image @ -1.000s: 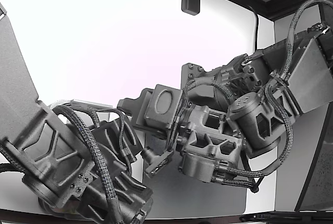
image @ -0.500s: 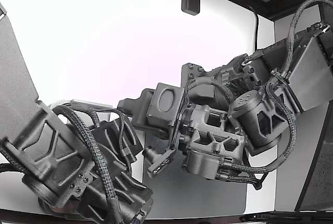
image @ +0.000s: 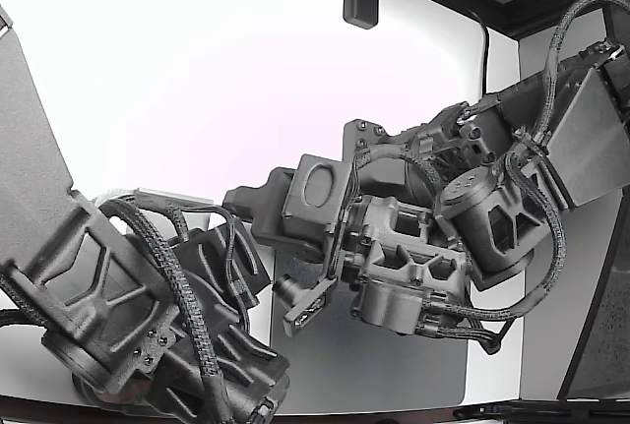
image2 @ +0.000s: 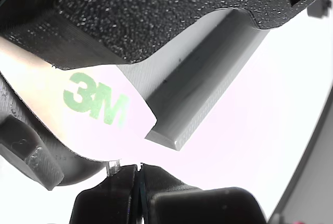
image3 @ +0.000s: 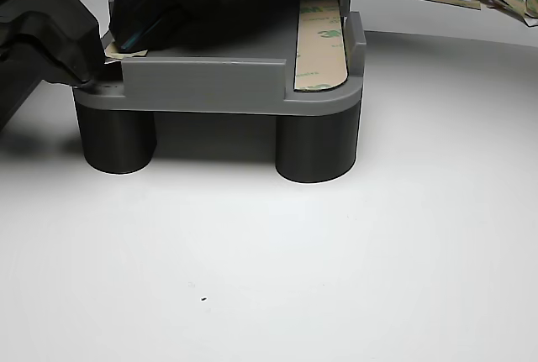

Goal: Peel off protective film from adhesive tape.

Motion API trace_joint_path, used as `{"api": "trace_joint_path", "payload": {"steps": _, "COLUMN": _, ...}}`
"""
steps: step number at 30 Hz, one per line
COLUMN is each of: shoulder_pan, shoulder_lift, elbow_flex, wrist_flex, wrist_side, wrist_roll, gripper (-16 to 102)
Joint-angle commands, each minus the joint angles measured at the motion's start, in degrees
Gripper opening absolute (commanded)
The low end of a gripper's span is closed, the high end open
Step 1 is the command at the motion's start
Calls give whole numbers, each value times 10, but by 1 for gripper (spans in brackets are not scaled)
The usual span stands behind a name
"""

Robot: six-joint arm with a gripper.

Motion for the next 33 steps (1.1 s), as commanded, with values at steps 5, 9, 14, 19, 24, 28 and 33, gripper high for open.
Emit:
{"api": "trace_joint_path", "payload": {"steps": 5, "shoulder_pan": -9, "shoulder_lift": 15, "elbow_flex": -13, "wrist_flex": 29, "wrist_side": 0, "wrist_roll": -27, "gripper": -11}}
{"api": "trace_joint_path", "payload": {"steps": 9, "shoulder_pan": -16, "shoulder_lift": 6, "elbow_flex": -18, "wrist_flex": 50, "wrist_side": -2, "wrist_roll": -44, "gripper": -11}}
{"api": "trace_joint_path", "payload": {"steps": 14, "shoulder_pan": -20, "shoulder_lift": -12, "elbow_flex": -32, "wrist_flex": 62, "wrist_side": 4, "wrist_roll": -61, "gripper": -11}}
{"api": "trace_joint_path", "payload": {"steps": 19, "shoulder_pan": -20, "shoulder_lift": -25, "elbow_flex": -47, "wrist_flex": 61, "wrist_side": 6, "wrist_roll": -62, "gripper": -11}}
{"api": "trace_joint_path", "payload": {"steps": 24, "shoulder_pan": -20, "shoulder_lift": -27, "elbow_flex": -49, "wrist_flex": 50, "wrist_side": 8, "wrist_roll": -58, "gripper": -11}}
{"api": "trace_joint_path", "payload": {"steps": 28, "shoulder_pan": -20, "shoulder_lift": -23, "elbow_flex": -47, "wrist_flex": 48, "wrist_side": 9, "wrist_roll": -57, "gripper": -11}}
{"api": "trace_joint_path", "payload": {"steps": 33, "shoulder_pan": -20, "shoulder_lift": -23, "elbow_flex": -51, "wrist_flex": 48, "wrist_side": 15, "wrist_roll": -59, "gripper": -11}}
